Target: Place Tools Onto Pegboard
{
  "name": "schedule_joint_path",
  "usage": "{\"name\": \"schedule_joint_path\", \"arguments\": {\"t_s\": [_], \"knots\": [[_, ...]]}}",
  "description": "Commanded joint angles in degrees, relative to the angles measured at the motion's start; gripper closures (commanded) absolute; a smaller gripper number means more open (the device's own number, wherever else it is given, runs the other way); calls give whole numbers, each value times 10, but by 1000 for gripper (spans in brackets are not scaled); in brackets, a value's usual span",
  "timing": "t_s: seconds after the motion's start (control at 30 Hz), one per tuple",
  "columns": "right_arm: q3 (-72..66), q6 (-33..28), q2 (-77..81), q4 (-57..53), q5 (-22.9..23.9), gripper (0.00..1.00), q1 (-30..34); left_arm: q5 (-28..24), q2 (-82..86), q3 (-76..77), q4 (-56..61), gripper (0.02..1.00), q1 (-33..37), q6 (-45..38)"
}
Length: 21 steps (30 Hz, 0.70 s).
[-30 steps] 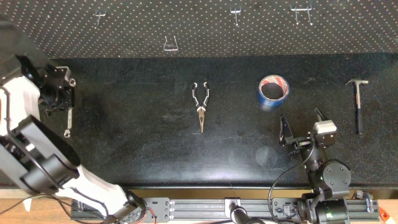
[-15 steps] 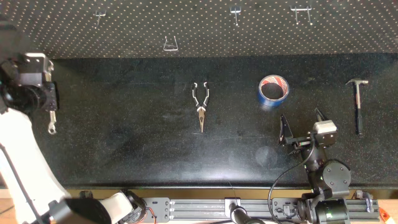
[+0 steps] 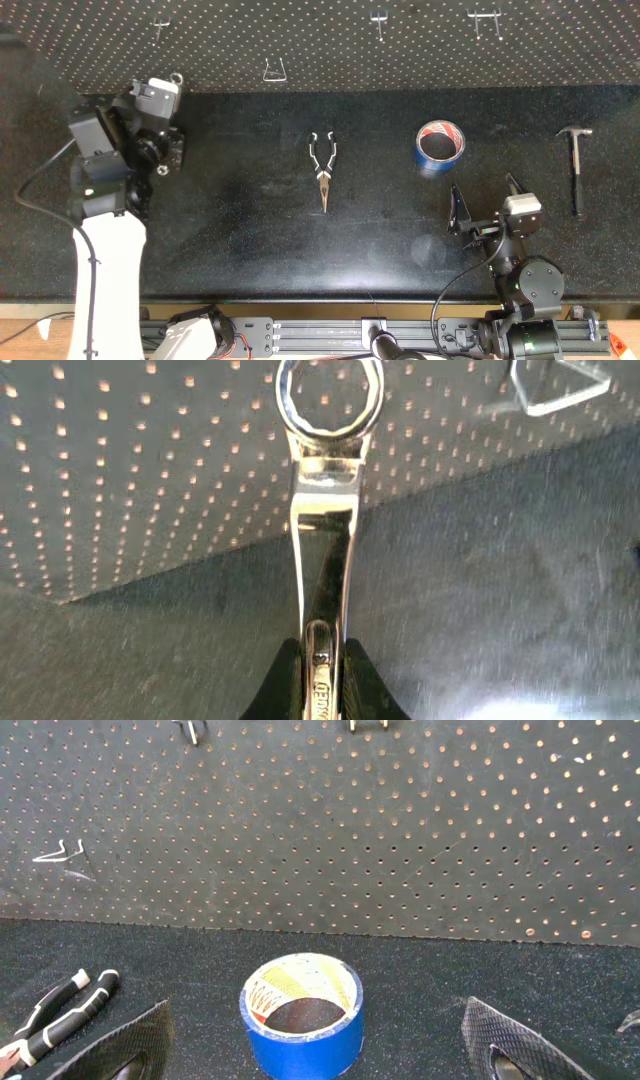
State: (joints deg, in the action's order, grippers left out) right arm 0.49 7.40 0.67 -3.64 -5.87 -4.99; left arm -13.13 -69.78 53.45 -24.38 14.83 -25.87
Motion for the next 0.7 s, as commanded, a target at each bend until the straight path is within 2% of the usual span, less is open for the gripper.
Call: {"name": "schedule_joint_path", "arguments": {"t_s": [0.03,0.1,0.23,0.43,0.6,0.7], "knots": [[-3,-6,-6,-2,5,58,-3,-4,30,-37,73,989,-11,47],[-3,-6,-6,-2,5,58,-3,-4,30,-37,91,991,-11,47],[-3,-6,-6,-2,5,58,-3,28,29,-37,158,989,-11,156],[-3,-6,-6,-2,5,58,-3,54,30,-87,237,989,-11,166],[-3,-6,-6,-2,5,58,-3,54,29,-96,253,991,-11,168],[-3,-6,-6,-2,5,58,-3,54,25,-96,264,989,-11,205]]}}
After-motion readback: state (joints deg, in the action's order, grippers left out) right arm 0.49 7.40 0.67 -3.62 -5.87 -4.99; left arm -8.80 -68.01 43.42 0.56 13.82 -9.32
